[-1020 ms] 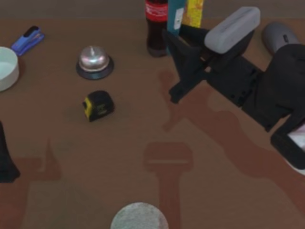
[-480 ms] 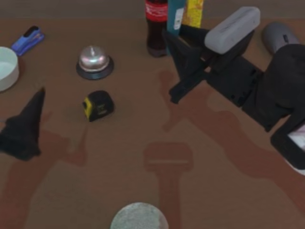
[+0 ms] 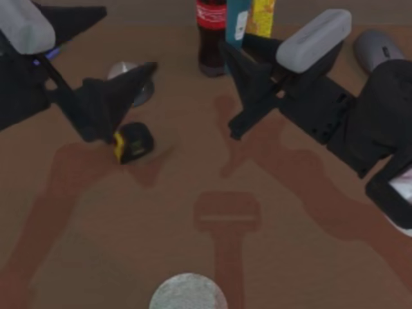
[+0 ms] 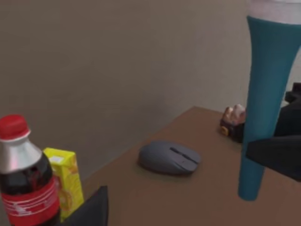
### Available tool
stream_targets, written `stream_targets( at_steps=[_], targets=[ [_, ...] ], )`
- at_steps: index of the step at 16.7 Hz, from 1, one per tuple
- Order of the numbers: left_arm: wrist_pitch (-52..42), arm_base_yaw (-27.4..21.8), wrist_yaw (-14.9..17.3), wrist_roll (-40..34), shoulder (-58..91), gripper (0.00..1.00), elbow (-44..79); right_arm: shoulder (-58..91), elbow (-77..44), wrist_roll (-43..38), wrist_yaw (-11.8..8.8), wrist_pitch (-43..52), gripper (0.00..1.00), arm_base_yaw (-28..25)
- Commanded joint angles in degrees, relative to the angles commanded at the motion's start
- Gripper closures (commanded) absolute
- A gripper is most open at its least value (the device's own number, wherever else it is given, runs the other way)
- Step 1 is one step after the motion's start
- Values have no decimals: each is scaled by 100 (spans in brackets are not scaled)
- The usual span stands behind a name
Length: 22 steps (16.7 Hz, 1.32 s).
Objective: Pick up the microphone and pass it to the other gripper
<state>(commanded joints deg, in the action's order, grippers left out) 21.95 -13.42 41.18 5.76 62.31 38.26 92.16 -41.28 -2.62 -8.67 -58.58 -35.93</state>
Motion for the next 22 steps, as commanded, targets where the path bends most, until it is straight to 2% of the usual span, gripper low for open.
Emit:
stream_targets(
  at_steps=[3,5,11,13,19,22],
  targets=[
    [273,-176,522,68,821,0,476,0,0,0,0,0,100,0],
    [360,-235,693,88,1075,0,631,0,0,0,0,0,100,0],
    [364,-229,693,87,1104,0,641,0,0,0,0,0,100,0],
    [414,-388,564,81,1297,0,805,0,0,0,0,0,100,0],
    [684,-1251,-270,33,2467,0,1752,0,0,0,0,0,100,0],
    [768,-1518,-531,20,2833,0,2047,0,0,0,0,0,100,0]
  ],
)
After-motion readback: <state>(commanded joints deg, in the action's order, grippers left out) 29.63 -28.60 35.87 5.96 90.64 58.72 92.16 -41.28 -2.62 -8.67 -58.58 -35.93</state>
